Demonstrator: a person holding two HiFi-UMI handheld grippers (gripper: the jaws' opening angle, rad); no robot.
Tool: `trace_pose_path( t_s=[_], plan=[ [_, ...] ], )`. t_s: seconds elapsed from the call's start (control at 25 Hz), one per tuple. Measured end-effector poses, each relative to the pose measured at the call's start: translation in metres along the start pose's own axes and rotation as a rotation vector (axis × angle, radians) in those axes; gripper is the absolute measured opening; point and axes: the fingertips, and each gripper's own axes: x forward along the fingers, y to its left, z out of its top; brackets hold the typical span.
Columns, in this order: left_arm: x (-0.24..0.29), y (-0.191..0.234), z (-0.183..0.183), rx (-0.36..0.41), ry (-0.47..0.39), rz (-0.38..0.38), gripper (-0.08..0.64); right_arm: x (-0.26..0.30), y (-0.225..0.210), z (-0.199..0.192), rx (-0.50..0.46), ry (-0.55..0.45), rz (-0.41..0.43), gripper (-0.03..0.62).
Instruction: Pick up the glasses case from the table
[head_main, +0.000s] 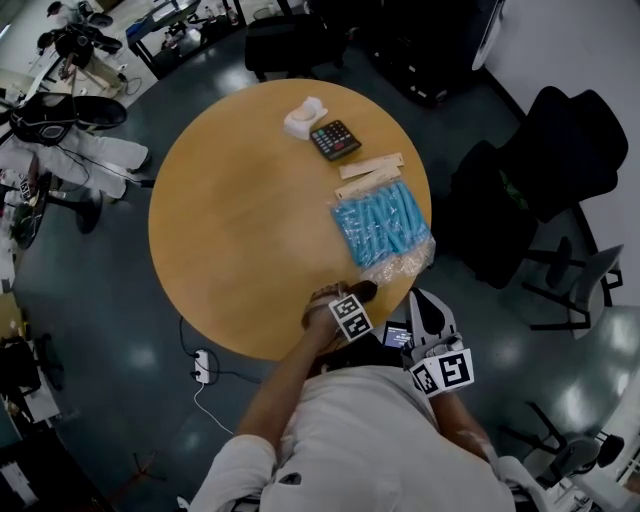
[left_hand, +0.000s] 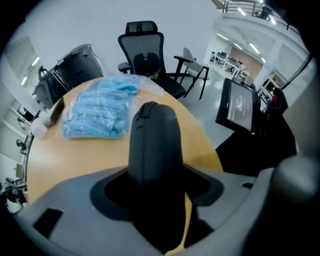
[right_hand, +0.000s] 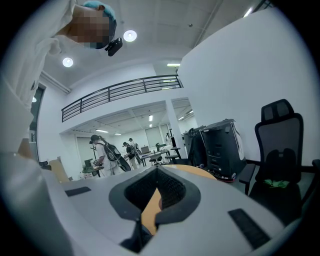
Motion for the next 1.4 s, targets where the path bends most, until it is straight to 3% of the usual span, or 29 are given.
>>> trace_pose_path(
  t_s=[0.12,0.28,0.4,0.52,0.64,0.8,1.0,1.4],
  plan=[
    [-0.038,0.020,0.001,-0.107,-0.156,0.084,0.295,0.006,0.002,0.004,-0.011,-0.011,0.018,0.015],
    [-0.163,0.058,0.009,-0.336,-0.603,0.310,0.293,0.013,0.014,0.020,-0.052,-0.036,0.053,0.015],
    [-0.284,0.073,0.008,-0.446,-0.935,0.498,0.293,0.020,0.029,0.035,-0.084,-0.065,0.094,0.015],
    [-0.368,0.073,0.000,-0.551,-1.116,0.599,0.293,0.027,0.048,0.050,-0.092,-0.100,0.130,0.015],
    [-0.392,0.070,-0.015,-0.640,-1.160,0.667,0.293,0.028,0.066,0.053,-0.098,-0.115,0.154,0.015],
    [-0.404,0.064,-0.020,-0.665,-1.184,0.735,0.293,0.029,0.088,0.050,-0.115,-0.107,0.195,0.015],
    [-0.402,0.060,-0.015,-0.659,-1.187,0.704,0.293,0.028,0.102,0.044,-0.161,-0.081,0.231,0.015],
    [-0.398,0.062,-0.013,-0.686,-1.200,0.655,0.293,0.029,0.102,0.047,-0.178,-0.087,0.214,0.015]
  ],
)
